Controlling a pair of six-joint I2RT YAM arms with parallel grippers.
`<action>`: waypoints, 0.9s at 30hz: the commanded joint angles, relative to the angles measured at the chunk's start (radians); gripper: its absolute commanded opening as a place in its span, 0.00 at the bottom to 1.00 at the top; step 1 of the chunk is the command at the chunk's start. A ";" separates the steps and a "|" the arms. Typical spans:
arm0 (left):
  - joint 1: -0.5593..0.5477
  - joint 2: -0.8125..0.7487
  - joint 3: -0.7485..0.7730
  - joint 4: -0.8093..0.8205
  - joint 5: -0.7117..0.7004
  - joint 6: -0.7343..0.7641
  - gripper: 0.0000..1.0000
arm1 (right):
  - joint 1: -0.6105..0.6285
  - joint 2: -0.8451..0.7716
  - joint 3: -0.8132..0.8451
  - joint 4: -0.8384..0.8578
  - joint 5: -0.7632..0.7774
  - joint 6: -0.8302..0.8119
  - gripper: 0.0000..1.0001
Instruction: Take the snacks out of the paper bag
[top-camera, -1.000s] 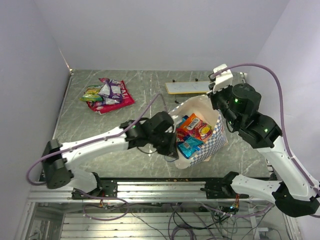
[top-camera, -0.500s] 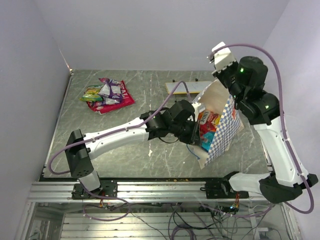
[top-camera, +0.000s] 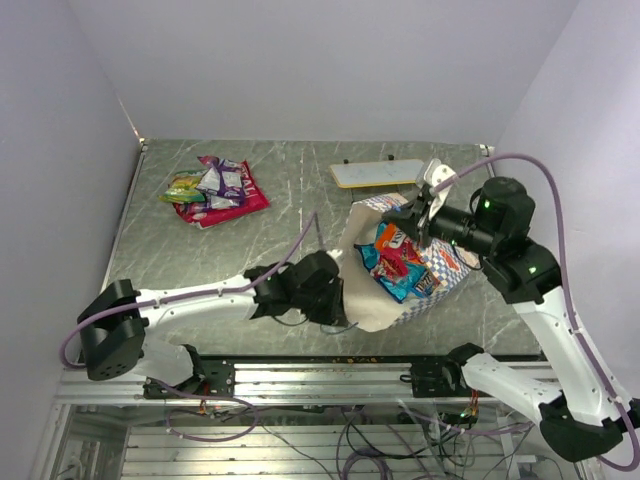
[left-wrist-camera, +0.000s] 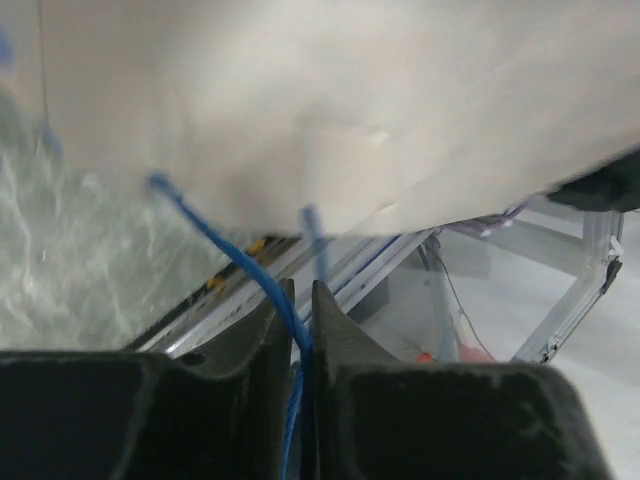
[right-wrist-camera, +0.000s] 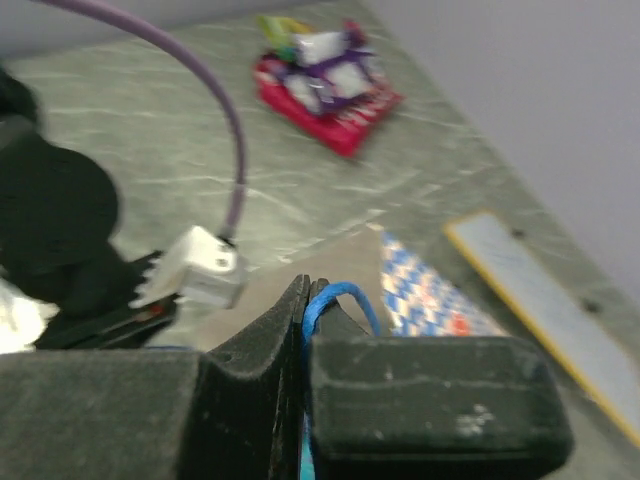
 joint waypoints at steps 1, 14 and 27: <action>-0.023 -0.103 -0.135 0.133 -0.065 -0.093 0.30 | 0.000 -0.094 -0.132 0.240 -0.291 0.266 0.00; -0.136 -0.235 0.084 0.001 -0.361 0.085 0.68 | 0.000 -0.065 0.025 0.078 -0.060 0.197 0.00; -0.249 0.120 0.177 0.117 -0.666 -0.024 0.37 | 0.000 -0.120 -0.013 0.135 0.105 0.298 0.00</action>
